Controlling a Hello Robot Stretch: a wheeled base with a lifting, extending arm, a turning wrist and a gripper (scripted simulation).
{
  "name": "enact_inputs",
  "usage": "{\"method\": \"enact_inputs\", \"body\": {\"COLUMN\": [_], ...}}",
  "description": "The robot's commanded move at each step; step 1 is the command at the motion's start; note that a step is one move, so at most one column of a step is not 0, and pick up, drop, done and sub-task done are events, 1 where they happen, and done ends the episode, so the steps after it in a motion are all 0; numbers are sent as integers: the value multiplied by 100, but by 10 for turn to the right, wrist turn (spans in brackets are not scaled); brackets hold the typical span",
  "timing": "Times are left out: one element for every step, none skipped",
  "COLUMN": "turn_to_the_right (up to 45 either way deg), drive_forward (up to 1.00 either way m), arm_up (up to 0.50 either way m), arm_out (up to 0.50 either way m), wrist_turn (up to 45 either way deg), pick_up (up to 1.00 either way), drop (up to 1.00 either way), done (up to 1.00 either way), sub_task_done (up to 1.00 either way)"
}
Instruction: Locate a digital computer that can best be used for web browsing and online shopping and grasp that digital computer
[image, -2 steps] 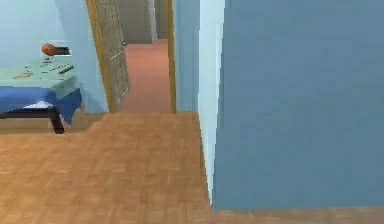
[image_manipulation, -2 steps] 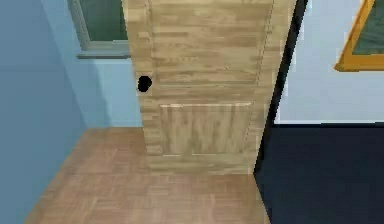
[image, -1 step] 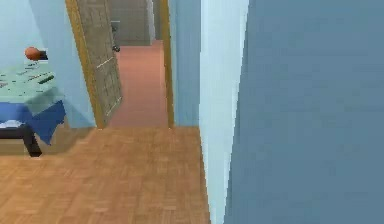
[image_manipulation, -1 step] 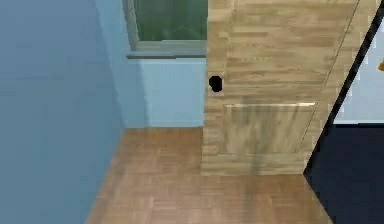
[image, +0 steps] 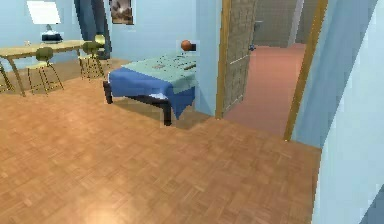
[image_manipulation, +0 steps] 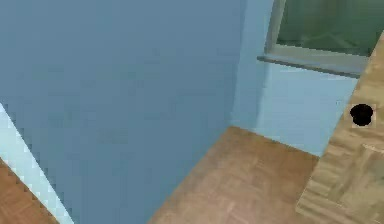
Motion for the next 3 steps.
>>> {"method": "enact_inputs", "body": {"turn_to_the_right": [0,-450,-210], "drive_forward": [55,0,0], "arm_up": [0,0,0], "arm_out": [0,0,0], "wrist_turn": [0,0,0], "pick_up": [0,0,0], "drop": [0,0,0], "done": [0,0,0], "sub_task_done": [0,0,0]}}
